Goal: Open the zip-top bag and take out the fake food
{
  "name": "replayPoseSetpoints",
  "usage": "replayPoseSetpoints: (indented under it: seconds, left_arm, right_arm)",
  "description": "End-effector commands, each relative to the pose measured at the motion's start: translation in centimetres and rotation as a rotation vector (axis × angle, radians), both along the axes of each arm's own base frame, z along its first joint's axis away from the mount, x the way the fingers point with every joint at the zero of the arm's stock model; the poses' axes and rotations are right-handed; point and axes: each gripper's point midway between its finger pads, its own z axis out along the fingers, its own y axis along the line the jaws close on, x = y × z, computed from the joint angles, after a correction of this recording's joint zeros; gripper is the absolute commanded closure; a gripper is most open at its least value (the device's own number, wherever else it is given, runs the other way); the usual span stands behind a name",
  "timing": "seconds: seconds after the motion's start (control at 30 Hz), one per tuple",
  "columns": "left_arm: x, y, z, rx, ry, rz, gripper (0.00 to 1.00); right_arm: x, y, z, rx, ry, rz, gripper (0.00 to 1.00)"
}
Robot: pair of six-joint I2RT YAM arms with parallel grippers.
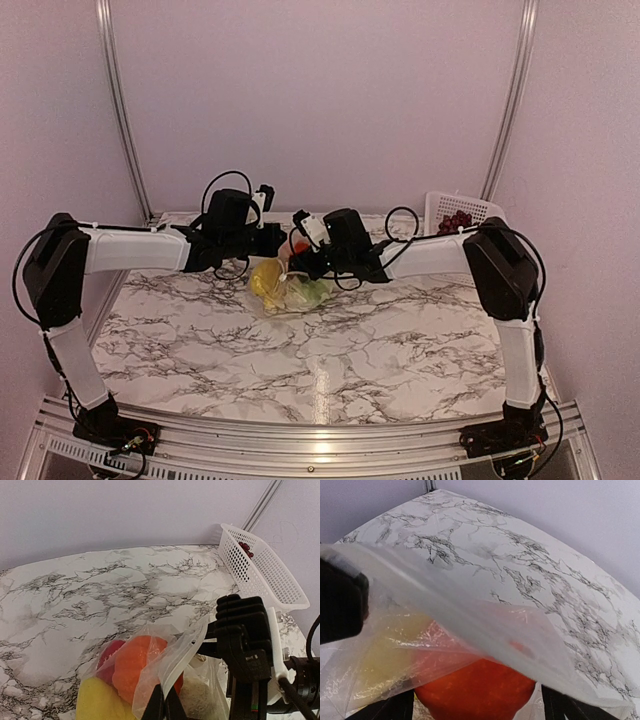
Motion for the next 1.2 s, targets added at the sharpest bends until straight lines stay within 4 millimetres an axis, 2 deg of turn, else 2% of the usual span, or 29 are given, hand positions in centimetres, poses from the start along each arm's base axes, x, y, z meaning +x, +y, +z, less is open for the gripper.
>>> replayPoseSetpoints:
  seconds: [0.0, 0.1, 0.23, 0.37, 0.47, 0.77, 1.17]
  left_arm:
    - [0.5, -0.6, 0.6, -0.030, -0.005, -0.012, 1.00]
    - [0.6, -0.6, 0.4, -0.028, -0.002, -0.010, 1.00]
    - [0.8, -0.4, 0.4, -0.029, -0.001, -0.002, 1.00]
    - [1.0, 0.0, 0.4, -0.026, -0.003, 0.016, 1.00]
    - [1.2, 0.3, 0.4, -0.024, -0.003, 0.028, 1.00]
    - [1.5, 0.6, 0.5, -0.030, 0.000, 0.043, 1.00]
    - [2.0, 1.2, 0.4, -0.017, -0.007, 0.077, 1.00]
  right_arm:
    - [1.8, -0.2, -1.2, 0.029, -0.011, -0.084, 0.13]
    - [1.8, 0.4, -1.2, 0.032, -0.023, -0.053, 0.17]
    - [1.8, 0.6, -1.1, 0.018, -0.028, -0.036, 0.35]
    - [0.6, 0.6, 1.0, 0.054, -0.041, 0.008, 0.55]
    - [-0.5, 0.3, 2.4, 0.074, -0.047, 0.034, 0.63]
    - [-3.4, -0.4, 5.7, 0.122, -0.033, 0.117, 0.68]
    - [-6.9, -1.1, 7.6, 0.211, 0.094, 0.273, 0.72]
